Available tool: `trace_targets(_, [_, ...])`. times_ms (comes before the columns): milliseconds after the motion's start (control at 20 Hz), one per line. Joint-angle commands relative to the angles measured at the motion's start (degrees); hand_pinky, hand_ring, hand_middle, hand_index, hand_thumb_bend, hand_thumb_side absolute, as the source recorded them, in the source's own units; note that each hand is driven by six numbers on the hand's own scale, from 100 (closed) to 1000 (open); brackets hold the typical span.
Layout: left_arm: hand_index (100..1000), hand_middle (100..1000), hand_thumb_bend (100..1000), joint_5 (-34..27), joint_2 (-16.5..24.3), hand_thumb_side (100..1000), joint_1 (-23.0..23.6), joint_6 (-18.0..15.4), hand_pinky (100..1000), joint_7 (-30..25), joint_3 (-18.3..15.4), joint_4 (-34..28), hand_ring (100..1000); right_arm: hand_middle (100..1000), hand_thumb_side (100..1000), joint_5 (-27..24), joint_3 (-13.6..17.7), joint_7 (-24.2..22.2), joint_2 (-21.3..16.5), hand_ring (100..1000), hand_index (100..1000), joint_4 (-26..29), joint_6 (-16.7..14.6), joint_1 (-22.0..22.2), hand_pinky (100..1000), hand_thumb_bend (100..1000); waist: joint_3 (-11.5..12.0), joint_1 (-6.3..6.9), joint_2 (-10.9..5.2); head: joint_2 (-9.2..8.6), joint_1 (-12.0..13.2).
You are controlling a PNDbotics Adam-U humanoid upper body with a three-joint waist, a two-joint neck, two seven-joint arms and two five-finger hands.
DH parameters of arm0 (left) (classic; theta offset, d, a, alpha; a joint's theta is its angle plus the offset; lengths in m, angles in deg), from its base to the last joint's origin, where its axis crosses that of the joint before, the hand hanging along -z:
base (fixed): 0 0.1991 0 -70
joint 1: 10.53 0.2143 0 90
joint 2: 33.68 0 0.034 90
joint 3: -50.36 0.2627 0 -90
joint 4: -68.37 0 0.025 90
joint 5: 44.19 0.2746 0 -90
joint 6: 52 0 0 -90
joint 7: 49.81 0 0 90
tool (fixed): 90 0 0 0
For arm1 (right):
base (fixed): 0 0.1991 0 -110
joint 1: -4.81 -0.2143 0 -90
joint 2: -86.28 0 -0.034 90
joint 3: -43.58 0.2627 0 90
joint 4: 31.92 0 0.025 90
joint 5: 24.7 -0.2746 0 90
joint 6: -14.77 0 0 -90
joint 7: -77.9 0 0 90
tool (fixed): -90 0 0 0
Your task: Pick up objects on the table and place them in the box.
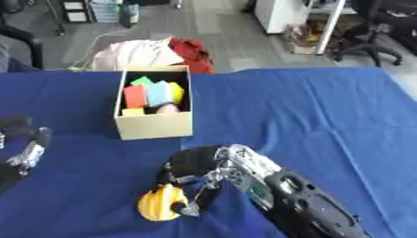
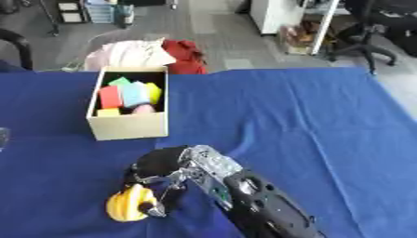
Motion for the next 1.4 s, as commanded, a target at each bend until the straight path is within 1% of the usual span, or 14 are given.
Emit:
trace_targets(50, [718,685,434,0.05,0.76,452,-0.63,-0.09,876,-0.08,-0.37,-0.68,692,267,100,3.22,0.83,7.22,-0.94,466,464,-0.52,-0.22,-0.48,731,100,-0.02,0.97,-1.23,0.07,-0.05])
trace_targets(200, [718,686,434,0.02,0.78,453,-0.58,-0.09,876,-0.04,-0.41,-0.64,693,247,100,3.43,1.40,13.22,-1.53,461,442,0.41,0.28,-0.90,729,100,-0.20,0.89,-1.35,0.11,-0.01])
trace_targets(350, [718,686,434,0.02,0.85,452,-0.50,-0.10,876,0.00,-0.47,-0.64,693,238,100,0.95,1.83,15.11,-2.89,458,433,2.74,1.63,-1.86,733,100,-0.37,0.84,-1.47,0.14,0.10])
trace_targets(450, [718,686,433,0.02,0.94,453,-0.42,-0.09,876,0.07,-0.54,-0.65,693,235,100,-2.99,1.94,14.11,-4.36,457,431,5.13,3.10,-3.01,737,100,-0.45,0.80,-1.54,0.20,0.16])
trace_targets(550, [718,686,432,-0.02,0.99,453,-0.34,-0.08,876,0.11,-0.58,-0.64,693,233,100,-8.01,2.26,11.93,-6.27,456,431,7.99,5.13,-4.55,740,100,-0.54,0.75,-1.60,0.24,0.24])
trace_targets(700, [718,686,432,-0.12,1.06,452,-0.23,-0.08,876,0.19,-0.64,-0.57,694,229,100,-15.83,3.83,8.64,-9.21,455,428,11.83,9.41,-7.01,742,100,-0.69,0.68,-1.67,0.27,0.38])
trace_targets(750, [718,686,431,-0.11,1.09,452,-0.20,-0.08,876,0.21,-0.65,-0.57,694,232,100,-17.75,4.47,7.95,-10.02,459,431,12.65,10.83,-7.97,743,100,-0.73,0.67,-1.69,0.27,0.44])
trace_targets(800, [718,686,431,-0.11,1.10,452,-0.17,-0.08,877,0.20,-0.62,-0.57,694,232,100,-18.88,5.22,7.55,-10.70,460,431,12.98,12.09,-9.20,742,100,-0.75,0.66,-1.71,0.29,0.49])
trace_targets(900, [718,687,431,-0.11,1.10,452,-0.22,-0.12,876,0.13,-0.53,-0.60,694,236,100,-19.61,6.41,7.46,-11.15,466,436,11.77,13.77,-11.64,743,100,-0.69,0.66,-1.70,0.24,0.39])
trace_targets(1000, [718,687,432,-0.08,1.04,452,-0.40,-0.17,876,0.00,-0.39,-0.70,694,240,100,-17.89,7.94,8.31,-10.21,469,440,7.95,14.55,-13.97,744,100,-0.36,0.73,-1.57,-0.02,0.09])
trace_targets(1100, [718,687,432,-0.09,0.92,452,-0.70,-0.19,876,-0.17,-0.21,-0.81,695,251,100,-14.28,10.26,10.21,-7.75,474,452,2.18,14.97,-15.63,749,100,0.22,0.88,-1.32,-0.44,-0.39])
trace_targets(1250, [718,687,432,-0.16,0.55,452,-1.24,-0.24,876,-0.53,0.14,-0.98,695,279,100,-6.73,14.65,14.47,-2.77,490,481,-7.50,15.47,-17.16,759,100,1.46,1.11,-0.82,-1.02,-1.40])
trace_targets(1350, [718,687,431,-0.20,0.36,452,-1.52,-0.25,877,-0.73,0.32,-1.04,695,330,100,-0.85,17.36,17.73,0.16,515,527,-12.80,15.92,-17.56,766,100,2.27,1.19,-0.50,-1.34,-1.99])
trace_targets(1400, [718,687,431,-0.23,0.28,452,-1.66,-0.26,877,-0.81,0.39,-1.06,695,376,100,2.05,18.65,19.47,1.42,535,563,-15.08,16.35,-17.63,769,100,2.65,1.19,-0.34,-1.49,-2.26])
